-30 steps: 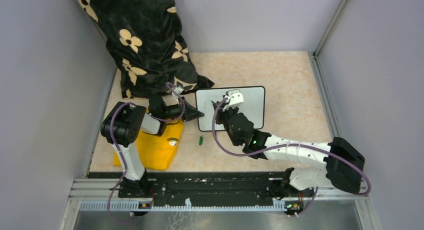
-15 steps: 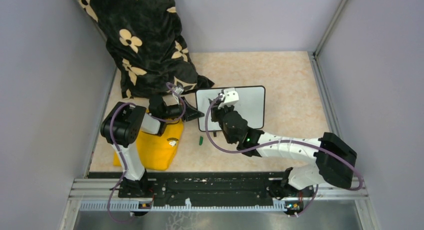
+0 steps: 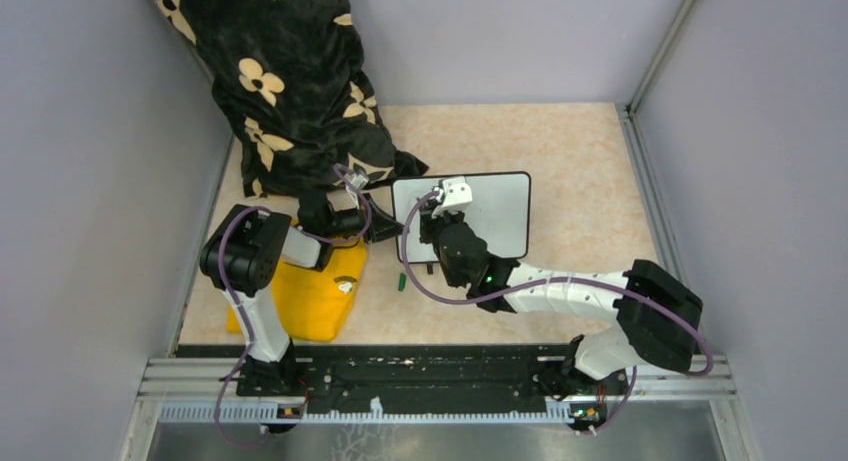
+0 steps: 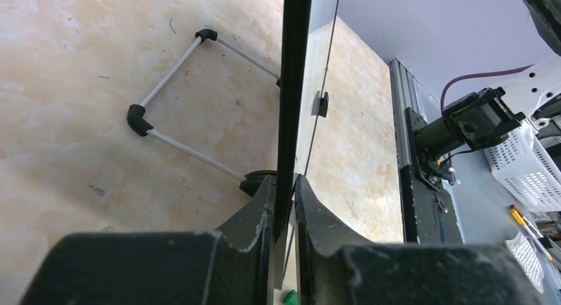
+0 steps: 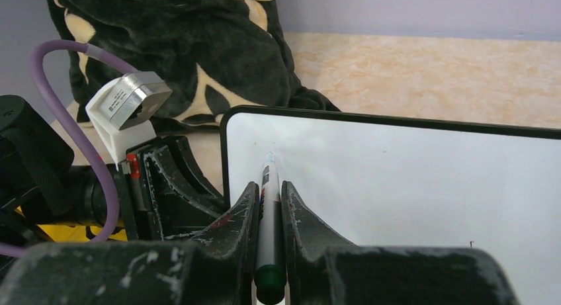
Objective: Write a sentence on the whiteboard
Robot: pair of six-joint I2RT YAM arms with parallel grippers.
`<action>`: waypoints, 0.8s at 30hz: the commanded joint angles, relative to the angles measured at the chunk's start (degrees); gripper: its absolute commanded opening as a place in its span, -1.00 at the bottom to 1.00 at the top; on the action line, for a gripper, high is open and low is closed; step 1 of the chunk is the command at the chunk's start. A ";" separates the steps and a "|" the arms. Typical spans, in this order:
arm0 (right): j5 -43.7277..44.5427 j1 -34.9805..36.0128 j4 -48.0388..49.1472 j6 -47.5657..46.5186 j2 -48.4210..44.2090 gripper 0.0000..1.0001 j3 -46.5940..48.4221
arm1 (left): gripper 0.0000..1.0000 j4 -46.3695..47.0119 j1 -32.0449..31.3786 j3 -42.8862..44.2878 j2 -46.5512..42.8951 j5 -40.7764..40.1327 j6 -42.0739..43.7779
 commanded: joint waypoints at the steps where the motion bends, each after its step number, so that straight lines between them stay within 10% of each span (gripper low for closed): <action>1: 1.66 0.50 3.48 0.11 0.91 -1.00 3.00 | -0.89 -3.06 0.39 0.51 -0.73 -1.10 2.23; 24: 3.16 -0.20 2.49 2.34 1.33 -1.00 0.06 | -1.00 -3.59 0.39 0.68 -1.13 -1.10 2.66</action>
